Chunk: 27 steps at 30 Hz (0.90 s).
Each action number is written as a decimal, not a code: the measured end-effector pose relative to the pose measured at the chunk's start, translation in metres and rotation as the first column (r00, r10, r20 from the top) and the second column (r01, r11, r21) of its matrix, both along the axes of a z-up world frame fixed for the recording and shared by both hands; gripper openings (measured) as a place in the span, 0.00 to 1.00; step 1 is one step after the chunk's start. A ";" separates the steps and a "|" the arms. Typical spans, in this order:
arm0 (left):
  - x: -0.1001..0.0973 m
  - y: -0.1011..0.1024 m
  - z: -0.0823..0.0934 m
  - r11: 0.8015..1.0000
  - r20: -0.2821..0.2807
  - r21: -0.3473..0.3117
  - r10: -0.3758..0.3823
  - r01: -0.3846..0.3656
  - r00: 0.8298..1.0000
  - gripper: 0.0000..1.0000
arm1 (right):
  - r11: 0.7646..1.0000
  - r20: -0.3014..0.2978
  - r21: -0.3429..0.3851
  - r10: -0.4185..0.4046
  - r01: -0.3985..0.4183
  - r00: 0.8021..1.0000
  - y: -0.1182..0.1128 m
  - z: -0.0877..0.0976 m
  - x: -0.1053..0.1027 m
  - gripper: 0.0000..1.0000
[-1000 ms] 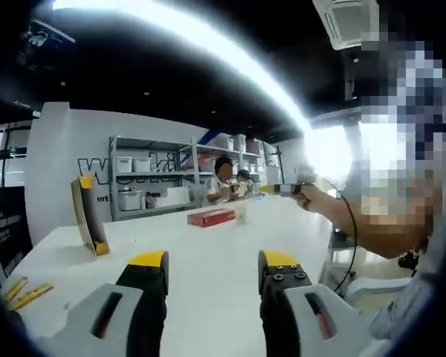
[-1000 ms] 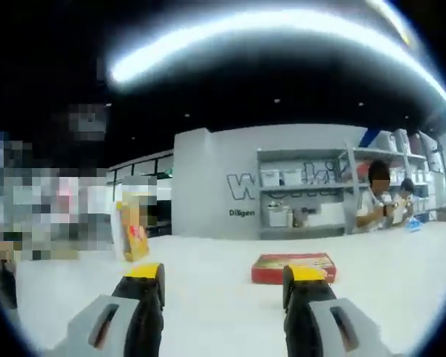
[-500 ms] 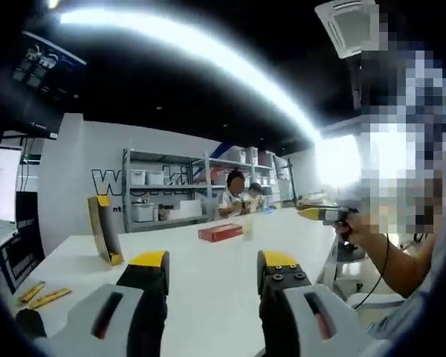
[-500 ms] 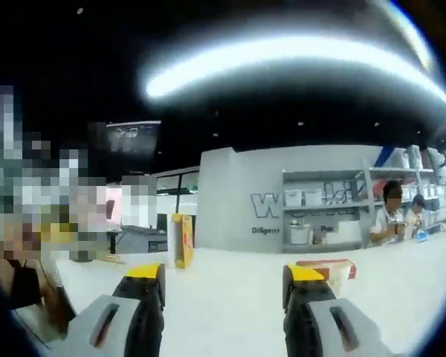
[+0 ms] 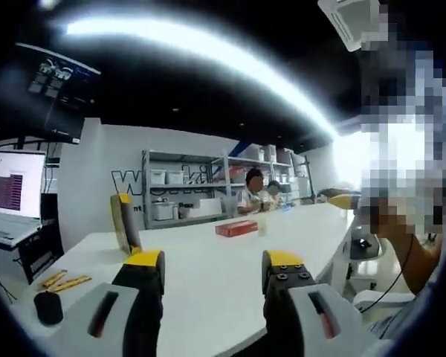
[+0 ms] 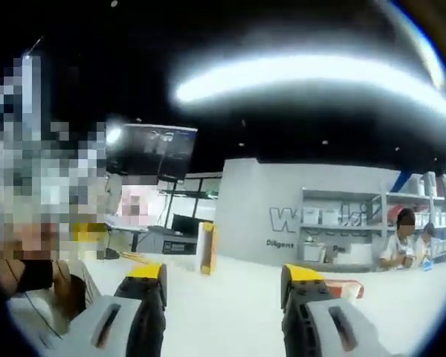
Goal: Tear open the coffee pouch, take out the coffee, and pour the coffee from the pouch into the cup
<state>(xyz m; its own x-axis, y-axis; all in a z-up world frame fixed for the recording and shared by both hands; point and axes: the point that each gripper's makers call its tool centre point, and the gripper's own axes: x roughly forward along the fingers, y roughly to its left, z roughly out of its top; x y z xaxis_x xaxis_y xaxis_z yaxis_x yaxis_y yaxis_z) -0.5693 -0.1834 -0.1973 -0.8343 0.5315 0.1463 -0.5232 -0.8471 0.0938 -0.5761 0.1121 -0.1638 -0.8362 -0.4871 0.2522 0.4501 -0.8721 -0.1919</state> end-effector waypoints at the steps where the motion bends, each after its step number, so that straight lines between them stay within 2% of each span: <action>1: 0.004 0.000 0.001 1.000 -0.004 -0.002 0.001 -0.001 1.000 0.55 | 1.000 -0.009 -0.002 0.000 0.000 1.000 -0.001 0.001 0.003 0.62; 7: 0.026 0.000 0.010 1.000 -0.037 0.018 -0.004 0.004 0.999 0.53 | 1.000 -0.018 0.019 0.014 -0.014 1.000 -0.005 0.004 0.011 0.59; 13: 0.043 0.007 0.022 1.000 -0.074 -0.011 -0.013 0.012 0.997 0.53 | 1.000 -0.055 0.002 0.001 -0.001 0.998 0.007 0.019 0.024 0.58; 19: 0.049 0.013 0.019 0.999 -0.069 -0.033 -0.031 0.029 0.997 0.52 | 1.000 -0.089 -0.005 -0.015 0.015 0.996 0.015 0.031 0.035 0.58; 27: 0.048 0.012 0.018 0.999 -0.070 -0.040 -0.033 0.030 0.997 0.51 | 1.000 -0.089 0.014 -0.013 0.014 0.996 0.015 0.032 0.037 0.58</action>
<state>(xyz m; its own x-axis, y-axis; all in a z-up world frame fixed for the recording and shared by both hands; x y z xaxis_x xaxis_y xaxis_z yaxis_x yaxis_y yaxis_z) -0.5211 -0.1711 -0.1792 -0.8055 0.5636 0.1829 -0.5402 -0.8253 0.1644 -0.5391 0.1272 -0.1321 -0.8173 -0.4802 0.3185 0.4192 -0.8748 -0.2431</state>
